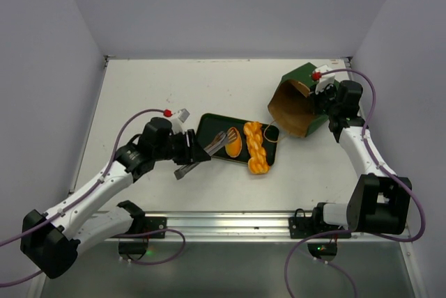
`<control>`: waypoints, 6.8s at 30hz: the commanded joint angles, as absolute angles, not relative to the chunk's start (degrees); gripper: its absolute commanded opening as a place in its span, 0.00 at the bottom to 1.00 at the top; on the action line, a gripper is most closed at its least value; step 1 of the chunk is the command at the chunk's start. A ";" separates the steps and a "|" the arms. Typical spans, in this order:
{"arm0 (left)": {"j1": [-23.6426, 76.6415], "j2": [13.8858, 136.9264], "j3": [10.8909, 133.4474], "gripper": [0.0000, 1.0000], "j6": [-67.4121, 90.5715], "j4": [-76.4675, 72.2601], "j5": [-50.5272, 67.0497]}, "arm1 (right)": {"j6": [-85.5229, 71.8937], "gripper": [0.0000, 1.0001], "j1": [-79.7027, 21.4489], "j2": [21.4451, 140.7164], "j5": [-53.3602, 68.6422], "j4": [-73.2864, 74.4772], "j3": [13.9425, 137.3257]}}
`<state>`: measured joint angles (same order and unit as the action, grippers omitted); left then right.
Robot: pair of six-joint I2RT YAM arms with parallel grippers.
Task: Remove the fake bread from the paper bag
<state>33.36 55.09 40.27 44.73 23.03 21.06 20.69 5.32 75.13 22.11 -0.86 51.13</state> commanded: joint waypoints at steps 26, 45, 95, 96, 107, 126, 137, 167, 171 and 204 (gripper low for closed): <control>39.20 72.68 52.73 0.48 44.65 -3.42 39.29 | 36.03 0.00 13.18 72.77 46.23 8.61 56.34; 46.76 96.04 66.61 0.48 55.62 -9.40 36.83 | 32.08 0.00 13.10 73.13 41.84 5.54 53.79; 43.86 131.31 96.94 0.54 81.12 -12.57 27.24 | 34.80 0.02 5.89 69.34 30.06 -4.04 45.70; 43.86 131.48 97.03 0.54 81.30 -12.74 27.33 | 34.98 0.02 5.71 69.35 29.62 -3.96 45.62; 43.59 132.45 98.61 0.57 79.90 -9.50 28.74 | 36.03 0.02 4.75 69.35 28.83 -3.69 45.35; 43.24 134.13 102.13 0.20 79.28 -8.26 29.36 | 35.86 0.02 4.31 69.17 28.21 -3.78 45.35; 43.24 125.43 90.82 0.00 75.68 -11.77 31.20 | 33.22 0.01 4.57 69.17 24.70 -5.54 45.44; 42.89 99.16 68.03 0.00 61.70 -8.18 32.69 | 30.32 0.01 6.15 68.99 24.52 -6.86 45.26; 42.80 95.11 64.18 0.00 57.76 -4.93 34.36 | 29.88 0.01 6.33 69.08 24.43 -6.86 45.44; 26.37 66.62 52.74 0.00 32.87 30.33 7.82 | 29.62 0.01 6.59 69.52 24.96 -6.77 45.44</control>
